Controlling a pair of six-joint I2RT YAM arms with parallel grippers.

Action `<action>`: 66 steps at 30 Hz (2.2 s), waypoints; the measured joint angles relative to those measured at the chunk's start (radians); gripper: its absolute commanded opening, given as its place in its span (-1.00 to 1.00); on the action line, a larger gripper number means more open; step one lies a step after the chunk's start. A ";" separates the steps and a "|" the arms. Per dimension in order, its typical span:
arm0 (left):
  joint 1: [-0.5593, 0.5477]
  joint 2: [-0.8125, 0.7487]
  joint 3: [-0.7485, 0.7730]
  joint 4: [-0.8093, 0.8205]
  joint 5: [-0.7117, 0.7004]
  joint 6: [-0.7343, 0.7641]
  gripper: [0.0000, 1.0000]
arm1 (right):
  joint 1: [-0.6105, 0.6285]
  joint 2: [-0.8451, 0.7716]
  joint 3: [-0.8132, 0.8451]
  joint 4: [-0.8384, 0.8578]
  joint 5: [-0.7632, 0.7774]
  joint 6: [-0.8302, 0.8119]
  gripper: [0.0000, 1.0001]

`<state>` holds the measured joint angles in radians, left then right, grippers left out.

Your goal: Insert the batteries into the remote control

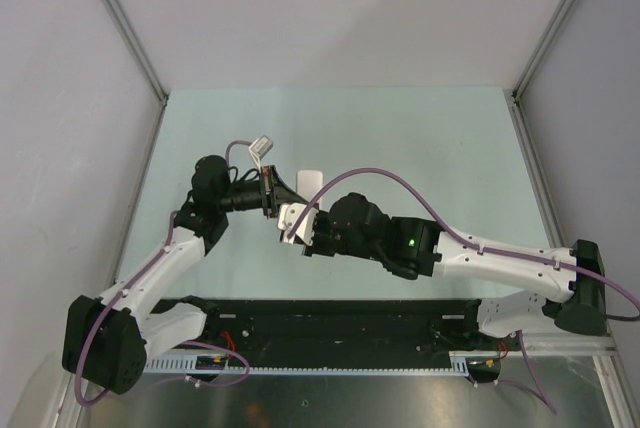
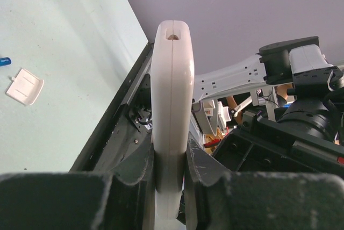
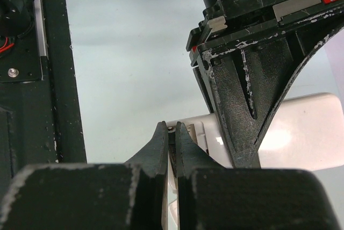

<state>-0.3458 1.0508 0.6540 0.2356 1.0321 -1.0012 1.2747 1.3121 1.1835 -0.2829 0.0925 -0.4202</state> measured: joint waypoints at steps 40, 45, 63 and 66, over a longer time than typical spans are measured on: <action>0.044 -0.031 0.029 -0.077 0.006 0.035 -1.00 | 0.020 0.022 0.024 -0.006 0.081 0.001 -0.99; 0.045 -0.031 0.029 -0.082 0.003 0.041 -0.99 | 0.021 0.025 0.024 -0.007 0.089 0.002 -0.92; 0.056 -0.037 0.029 -0.086 -0.019 0.053 -1.00 | 0.021 0.035 0.018 -0.006 0.130 0.012 -0.51; 0.057 -0.037 0.029 -0.089 -0.020 0.057 -0.99 | 0.021 0.036 0.016 -0.009 0.139 0.013 -0.47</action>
<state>-0.2886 1.0142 0.6830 0.1463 1.0122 -0.9443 1.2961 1.3479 1.1992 -0.2920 0.2317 -0.4076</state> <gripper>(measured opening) 0.224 0.249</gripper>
